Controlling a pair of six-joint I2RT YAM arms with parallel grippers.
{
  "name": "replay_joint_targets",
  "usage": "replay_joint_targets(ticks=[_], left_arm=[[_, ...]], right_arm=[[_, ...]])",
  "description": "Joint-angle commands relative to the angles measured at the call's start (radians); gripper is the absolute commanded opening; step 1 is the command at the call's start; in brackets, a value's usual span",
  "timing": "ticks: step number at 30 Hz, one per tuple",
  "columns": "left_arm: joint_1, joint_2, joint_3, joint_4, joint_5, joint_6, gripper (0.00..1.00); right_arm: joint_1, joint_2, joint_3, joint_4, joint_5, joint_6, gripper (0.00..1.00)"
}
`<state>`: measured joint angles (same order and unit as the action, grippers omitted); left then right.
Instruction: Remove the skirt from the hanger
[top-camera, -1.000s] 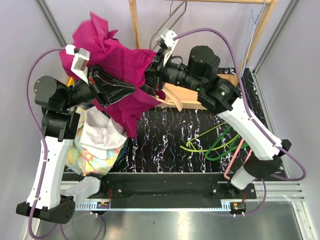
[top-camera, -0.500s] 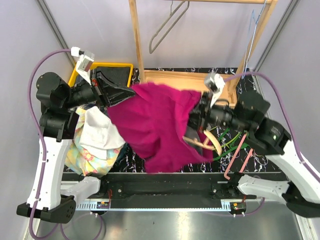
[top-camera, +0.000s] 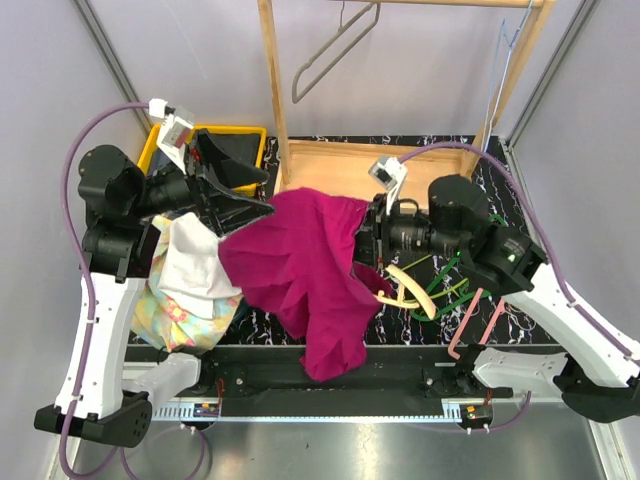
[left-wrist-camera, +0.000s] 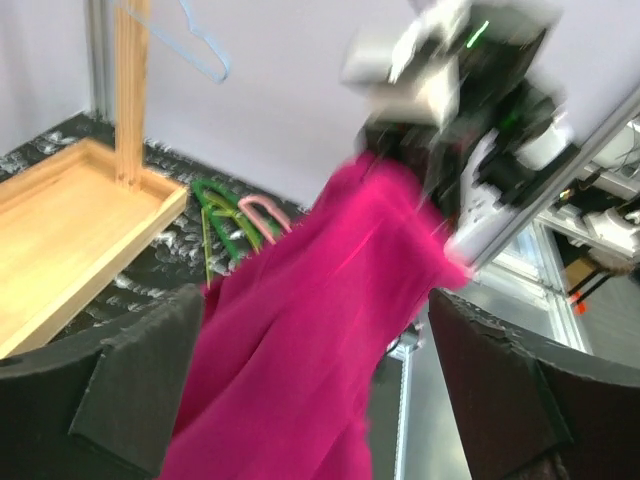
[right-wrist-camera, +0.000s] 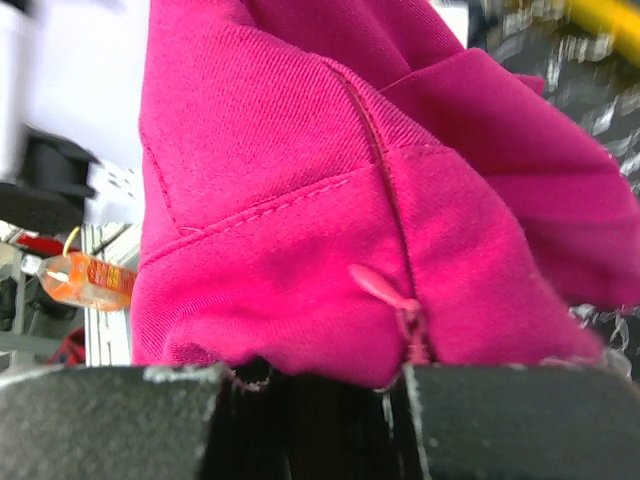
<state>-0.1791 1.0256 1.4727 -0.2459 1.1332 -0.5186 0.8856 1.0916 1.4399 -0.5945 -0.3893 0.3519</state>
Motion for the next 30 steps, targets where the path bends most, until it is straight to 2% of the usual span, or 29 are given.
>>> replay_joint_targets(ticks=[1, 4, 8, 9, 12, 13, 14, 15, 19, 20, 22, 23, 24, 28, 30], left_arm=[[0.041, -0.021, -0.034, -0.211, -0.018, 0.277, 0.99], [0.108, -0.013, -0.061, -0.225, 0.019, 0.295, 0.99], [0.132, 0.013, -0.046, -0.225, 0.100, 0.264, 0.99], [0.130, 0.017, -0.046, -0.224, 0.135, 0.256, 0.96], [0.132, 0.037, -0.038, -0.184, 0.183, 0.194, 0.67], [0.132, 0.053, -0.028, -0.173, 0.192, 0.177, 0.34], [0.133, 0.060, -0.019, -0.167, 0.200, 0.164, 0.13], [0.133, 0.068, -0.008, -0.164, 0.207, 0.158, 0.00], [0.162, 0.083, 0.081, -0.092, 0.198, 0.091, 0.00], [0.177, 0.090, 0.102, 0.044, 0.204, 0.045, 0.00], [0.286, 0.123, 0.147, 0.280, 0.200, -0.217, 0.00], [0.324, 0.143, 0.167, 0.506, 0.179, -0.315, 0.00], [0.401, 0.168, 0.198, 0.580, 0.165, -0.456, 0.00], [0.535, 0.353, 0.476, 0.643, 0.093, -0.561, 0.00], [0.578, 0.428, 0.535, 0.756, 0.064, -0.665, 0.00]], right_arm=[[0.001, -0.013, 0.244, 0.114, -0.022, -0.054, 0.00], [0.001, -0.013, 0.306, 0.084, -0.025, -0.060, 0.00], [0.001, -0.021, 0.321, 0.061, -0.019, -0.068, 0.00], [0.001, -0.022, 0.321, 0.061, -0.016, -0.070, 0.00], [0.001, -0.018, 0.315, 0.062, -0.019, -0.067, 0.00], [0.001, -0.016, 0.310, 0.064, -0.017, -0.065, 0.00], [0.001, -0.016, 0.301, 0.064, -0.017, -0.067, 0.00], [0.001, -0.019, 0.294, 0.062, -0.016, -0.065, 0.00], [0.003, -0.035, 0.246, 0.001, 0.021, -0.085, 0.00], [0.001, -0.039, 0.217, -0.016, 0.027, -0.085, 0.00], [0.001, -0.059, 0.176, -0.034, 0.023, -0.067, 0.00], [0.001, -0.067, 0.134, -0.030, 0.018, -0.054, 0.00], [0.001, -0.088, 0.116, -0.027, 0.000, -0.039, 0.00], [0.001, -0.133, 0.045, -0.005, -0.026, 0.028, 0.00], [0.001, -0.148, 0.024, -0.008, -0.037, 0.041, 0.00]])
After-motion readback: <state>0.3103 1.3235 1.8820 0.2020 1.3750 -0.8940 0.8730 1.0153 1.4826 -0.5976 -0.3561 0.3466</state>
